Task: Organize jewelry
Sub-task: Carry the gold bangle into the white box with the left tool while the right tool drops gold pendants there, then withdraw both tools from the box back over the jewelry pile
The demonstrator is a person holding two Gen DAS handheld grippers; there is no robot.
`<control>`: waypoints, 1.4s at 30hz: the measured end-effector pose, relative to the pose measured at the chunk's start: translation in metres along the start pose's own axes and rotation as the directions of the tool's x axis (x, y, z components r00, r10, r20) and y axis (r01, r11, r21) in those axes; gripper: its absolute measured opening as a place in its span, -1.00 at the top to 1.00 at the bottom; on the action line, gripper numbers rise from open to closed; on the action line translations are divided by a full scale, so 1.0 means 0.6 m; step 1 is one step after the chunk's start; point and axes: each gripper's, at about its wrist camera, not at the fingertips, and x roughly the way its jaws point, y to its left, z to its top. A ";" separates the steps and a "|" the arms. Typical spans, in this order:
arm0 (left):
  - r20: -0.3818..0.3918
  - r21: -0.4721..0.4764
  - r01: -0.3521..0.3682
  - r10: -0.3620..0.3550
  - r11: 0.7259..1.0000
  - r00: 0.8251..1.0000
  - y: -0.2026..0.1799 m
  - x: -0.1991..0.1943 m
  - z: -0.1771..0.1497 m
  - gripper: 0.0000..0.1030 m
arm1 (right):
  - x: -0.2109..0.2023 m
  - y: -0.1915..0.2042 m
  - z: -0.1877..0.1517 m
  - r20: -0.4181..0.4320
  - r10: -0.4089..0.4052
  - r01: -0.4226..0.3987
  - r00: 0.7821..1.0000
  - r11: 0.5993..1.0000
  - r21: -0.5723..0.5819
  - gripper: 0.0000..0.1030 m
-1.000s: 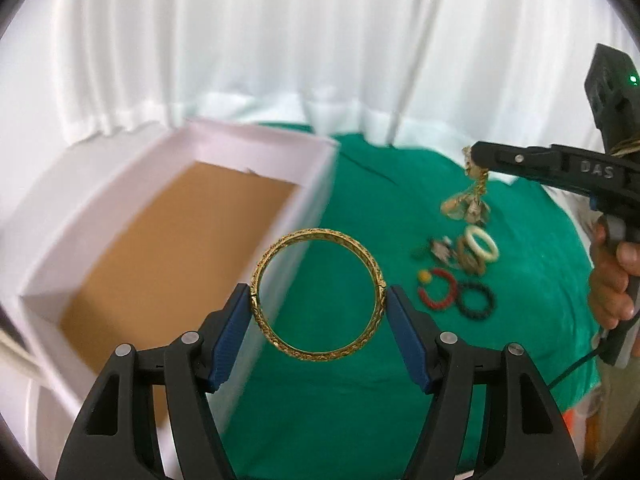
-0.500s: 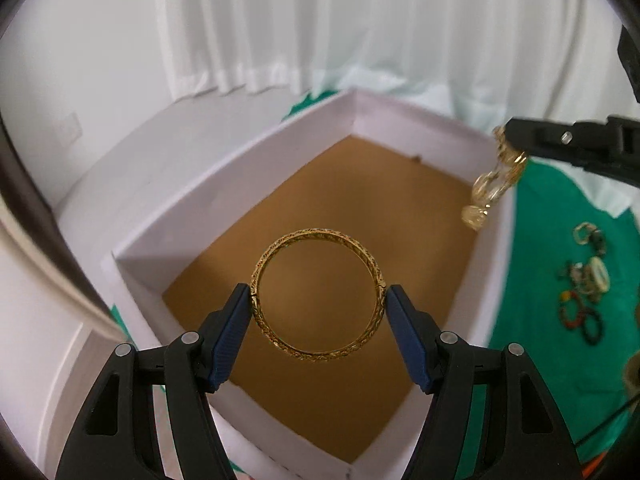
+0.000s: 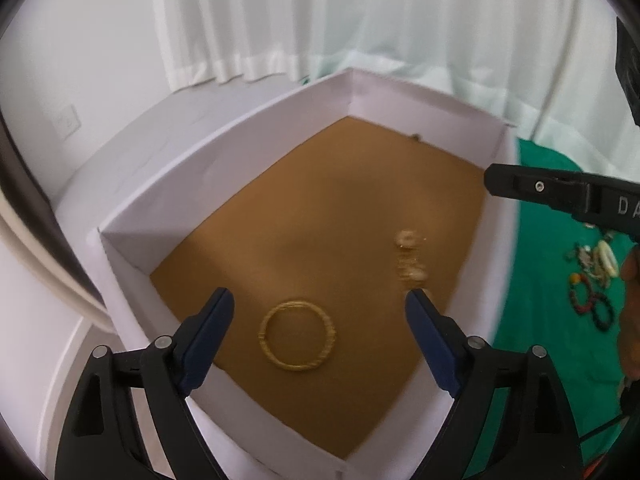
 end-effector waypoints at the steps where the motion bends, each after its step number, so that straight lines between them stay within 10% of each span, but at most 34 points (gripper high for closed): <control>1: 0.015 0.014 0.017 -0.018 1.000 1.000 -0.016 -0.014 -0.003 -0.72 | -0.015 -0.003 -0.005 0.013 -0.017 0.017 1.000 1.000 -0.011 0.31; 8: 0.069 0.130 0.121 -0.130 0.984 0.989 -0.134 -0.071 -0.027 -0.77 | -0.144 -0.050 -0.088 0.128 -0.206 0.212 0.970 0.977 -0.031 0.00; 17: 0.033 0.251 0.209 -0.224 0.945 0.974 -0.281 -0.070 -0.084 -0.77 | -0.252 -0.159 -0.252 0.129 -0.501 0.495 0.856 0.865 0.077 0.00; 30: -0.002 0.310 0.265 -0.278 0.913 0.960 -0.381 0.002 -0.118 -0.82 | -0.265 -0.338 -0.405 -0.018 -0.639 0.610 0.769 0.726 0.319 0.00; 42: -0.055 0.329 0.237 -0.232 0.914 0.971 -0.431 0.109 -0.118 -0.97 | -0.255 -0.433 -0.425 -0.076 -0.648 0.611 0.757 0.663 0.433 -0.19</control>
